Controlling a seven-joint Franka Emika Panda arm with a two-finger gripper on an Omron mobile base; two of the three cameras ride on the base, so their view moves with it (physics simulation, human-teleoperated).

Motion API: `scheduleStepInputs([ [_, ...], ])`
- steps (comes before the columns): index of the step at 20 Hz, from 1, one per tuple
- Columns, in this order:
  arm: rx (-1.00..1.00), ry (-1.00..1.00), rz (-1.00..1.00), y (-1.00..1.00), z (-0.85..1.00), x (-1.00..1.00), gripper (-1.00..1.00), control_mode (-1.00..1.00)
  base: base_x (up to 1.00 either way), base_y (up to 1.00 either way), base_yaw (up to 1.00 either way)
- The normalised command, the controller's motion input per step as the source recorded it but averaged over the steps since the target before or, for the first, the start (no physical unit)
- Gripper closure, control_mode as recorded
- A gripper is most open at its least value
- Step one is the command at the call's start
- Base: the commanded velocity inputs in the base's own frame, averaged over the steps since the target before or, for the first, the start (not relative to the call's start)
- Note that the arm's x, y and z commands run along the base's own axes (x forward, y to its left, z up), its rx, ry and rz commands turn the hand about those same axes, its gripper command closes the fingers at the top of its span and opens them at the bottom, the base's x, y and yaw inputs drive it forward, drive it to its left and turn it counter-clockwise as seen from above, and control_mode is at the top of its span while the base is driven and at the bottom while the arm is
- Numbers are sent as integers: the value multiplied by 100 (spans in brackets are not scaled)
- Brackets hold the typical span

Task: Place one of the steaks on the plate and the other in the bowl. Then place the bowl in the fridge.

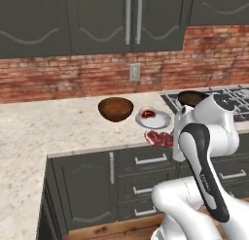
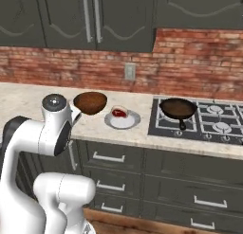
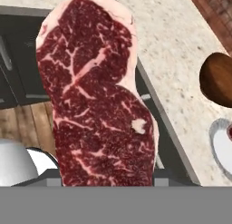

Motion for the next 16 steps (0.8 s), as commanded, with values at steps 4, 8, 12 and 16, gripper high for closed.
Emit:
scheduleStepInputs([
  [4,0,0,0,0,0,0,100,100,52,49,-2],
  [8,0,0,0,0,0,0,100,100,61,10,-3],
  [12,0,0,0,0,0,0,100,100,51,0,-2],
  [16,0,0,0,0,0,0,100,100,51,9,-3],
])
